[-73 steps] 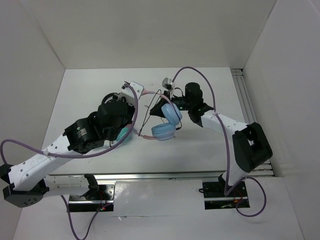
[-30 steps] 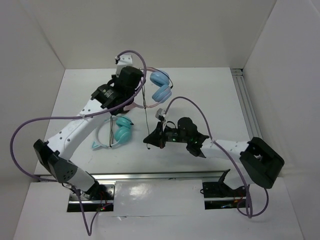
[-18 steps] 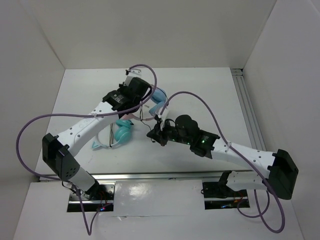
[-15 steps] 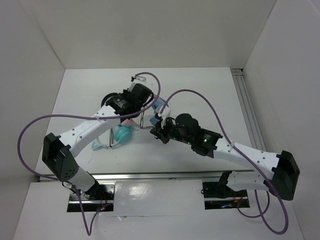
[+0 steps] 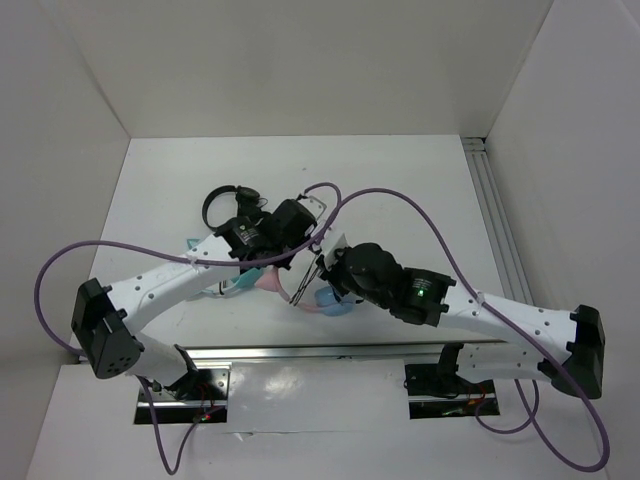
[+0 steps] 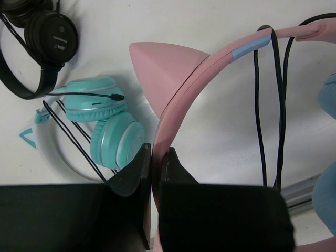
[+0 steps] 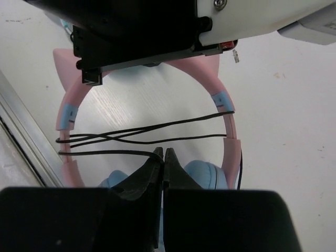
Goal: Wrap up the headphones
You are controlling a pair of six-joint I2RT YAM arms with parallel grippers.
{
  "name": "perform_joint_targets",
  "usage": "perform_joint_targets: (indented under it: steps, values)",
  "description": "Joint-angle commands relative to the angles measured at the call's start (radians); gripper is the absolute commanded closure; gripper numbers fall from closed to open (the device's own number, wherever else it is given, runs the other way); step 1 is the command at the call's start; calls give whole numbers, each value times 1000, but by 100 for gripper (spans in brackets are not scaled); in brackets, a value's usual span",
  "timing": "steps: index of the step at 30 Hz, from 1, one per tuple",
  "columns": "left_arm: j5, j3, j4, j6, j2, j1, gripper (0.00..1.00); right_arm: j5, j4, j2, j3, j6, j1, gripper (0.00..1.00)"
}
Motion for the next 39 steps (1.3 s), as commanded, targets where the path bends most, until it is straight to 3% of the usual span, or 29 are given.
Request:
perform_joint_targets:
  steps: [1,7,9,13,19,30,39]
  values:
    - [44,-7,-140,41,-24,-45,100,222,9,6,66,-18,1,98]
    - [103,-27,-120,20,-4,-56,100,472,87,-9,34,-18,36,96]
    - [137,-39,-99,20,-16,-56,100,506,119,-19,10,-18,36,90]
    - [163,-52,-89,20,-39,-56,100,477,151,-34,-4,-27,27,89]
    - [173,-41,-100,29,-57,-56,100,474,237,15,-72,-27,-14,69]
    - [140,-41,-129,20,-119,-56,100,289,325,104,-155,31,-168,69]
    - [149,-41,-139,11,-86,-56,100,267,322,126,-153,111,-201,64]
